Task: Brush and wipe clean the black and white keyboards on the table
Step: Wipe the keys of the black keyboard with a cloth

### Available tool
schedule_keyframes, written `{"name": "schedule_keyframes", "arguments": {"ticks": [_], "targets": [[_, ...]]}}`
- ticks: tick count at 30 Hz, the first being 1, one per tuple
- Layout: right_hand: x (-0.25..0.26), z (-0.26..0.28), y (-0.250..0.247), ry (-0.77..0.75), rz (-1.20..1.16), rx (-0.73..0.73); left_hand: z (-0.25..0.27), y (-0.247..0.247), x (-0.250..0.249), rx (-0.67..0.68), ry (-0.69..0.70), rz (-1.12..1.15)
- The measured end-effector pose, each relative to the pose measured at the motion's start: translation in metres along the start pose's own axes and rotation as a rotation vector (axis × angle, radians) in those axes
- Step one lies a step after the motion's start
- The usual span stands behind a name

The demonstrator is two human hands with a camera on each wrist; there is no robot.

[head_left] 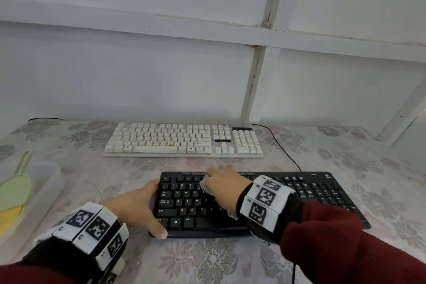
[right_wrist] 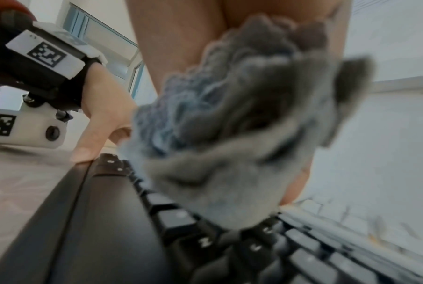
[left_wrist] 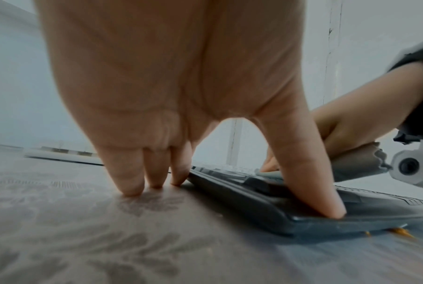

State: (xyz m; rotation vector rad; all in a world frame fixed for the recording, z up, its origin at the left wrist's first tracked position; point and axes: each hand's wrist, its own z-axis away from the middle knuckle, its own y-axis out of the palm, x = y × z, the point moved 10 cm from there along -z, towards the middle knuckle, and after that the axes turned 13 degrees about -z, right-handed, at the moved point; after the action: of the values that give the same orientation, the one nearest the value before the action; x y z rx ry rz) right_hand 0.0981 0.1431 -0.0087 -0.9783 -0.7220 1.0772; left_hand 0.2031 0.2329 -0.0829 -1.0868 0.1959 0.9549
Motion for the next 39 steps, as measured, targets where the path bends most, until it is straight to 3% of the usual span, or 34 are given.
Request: {"name": "schedule_keyframes", "arguments": {"ticks": [3, 8, 14, 21, 33, 39], "targets": [[-0.027, -0.003, -0.01, 0.057, -0.173, -0.011, 0.001, 0.0, -0.002, 0.001, 0.01, -0.001], [-0.059, -0.006, -0.032, 0.082, -0.277, -0.189, 0.002, 0.001, -0.005, 0.009, 0.001, -0.027], [-0.047, 0.002, 0.008, 0.088, -0.249, -0.096, 0.0, 0.0, -0.007, -0.007, 0.02, -0.022], [-0.068, 0.019, 0.01, 0.126, -0.198, -0.159, -0.001, 0.003, -0.006, 0.018, 0.03, 0.024], [-0.136, 0.047, 0.019, 0.316, -0.157, -0.191, -0.004, 0.003, 0.001, 0.015, 0.021, 0.021], [-0.143, 0.048, 0.01, 0.414, -0.151, -0.109, -0.004, 0.003, -0.003, 0.013, 0.035, 0.001]]}}
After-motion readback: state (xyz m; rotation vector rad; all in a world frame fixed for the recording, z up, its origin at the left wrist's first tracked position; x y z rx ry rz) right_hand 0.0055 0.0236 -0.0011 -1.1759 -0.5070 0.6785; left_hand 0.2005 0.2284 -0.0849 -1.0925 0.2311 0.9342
